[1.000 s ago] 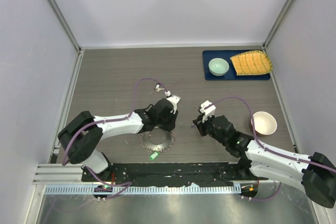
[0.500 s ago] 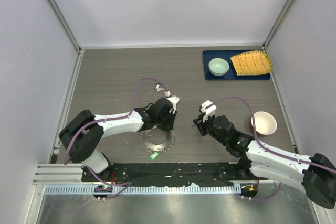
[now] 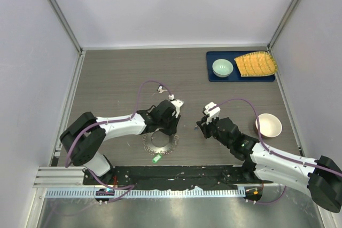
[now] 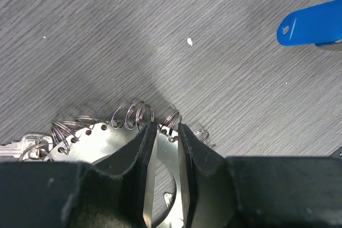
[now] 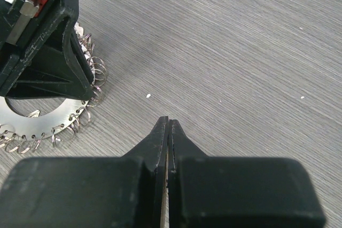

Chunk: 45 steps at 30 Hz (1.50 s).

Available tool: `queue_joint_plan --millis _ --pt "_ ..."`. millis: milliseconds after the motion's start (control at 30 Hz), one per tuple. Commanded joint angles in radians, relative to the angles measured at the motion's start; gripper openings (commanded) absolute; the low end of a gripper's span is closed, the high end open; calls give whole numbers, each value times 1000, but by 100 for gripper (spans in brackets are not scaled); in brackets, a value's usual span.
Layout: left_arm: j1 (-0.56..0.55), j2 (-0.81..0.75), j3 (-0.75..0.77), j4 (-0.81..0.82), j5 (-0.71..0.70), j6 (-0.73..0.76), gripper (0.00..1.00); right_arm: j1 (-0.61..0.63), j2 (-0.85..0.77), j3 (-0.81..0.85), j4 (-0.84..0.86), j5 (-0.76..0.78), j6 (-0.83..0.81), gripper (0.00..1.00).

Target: Put the keys on the keyring

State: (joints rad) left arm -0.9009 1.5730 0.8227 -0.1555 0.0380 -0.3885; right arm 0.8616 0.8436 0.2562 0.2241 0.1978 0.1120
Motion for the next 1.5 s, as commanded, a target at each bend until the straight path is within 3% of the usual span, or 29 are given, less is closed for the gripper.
queue_joint_plan --millis 0,133,433,600,700,933,1033,1467 --pt "3 -4 -7 -1 25 8 26 -4 -14 6 60 6 3 1" --pt "3 -4 -4 -3 31 8 27 -4 -11 5 63 5 3 1" --pt "-4 -70 -17 -4 -10 -61 57 -4 -6 3 69 8 3 1" --pt "-23 -110 -17 -18 -59 -104 59 -4 -8 0 72 12 3 1" --pt "-30 -110 -17 -19 -69 -108 54 -4 -11 -3 73 15 5 1" --pt "-27 -125 -43 -16 -119 -61 29 -4 -15 -8 75 15 3 1" --pt "-20 -119 -51 5 -115 -27 25 -4 -12 -9 78 12 5 1" --pt "13 -102 -111 151 -43 134 26 -4 -29 -17 83 9 0 1"
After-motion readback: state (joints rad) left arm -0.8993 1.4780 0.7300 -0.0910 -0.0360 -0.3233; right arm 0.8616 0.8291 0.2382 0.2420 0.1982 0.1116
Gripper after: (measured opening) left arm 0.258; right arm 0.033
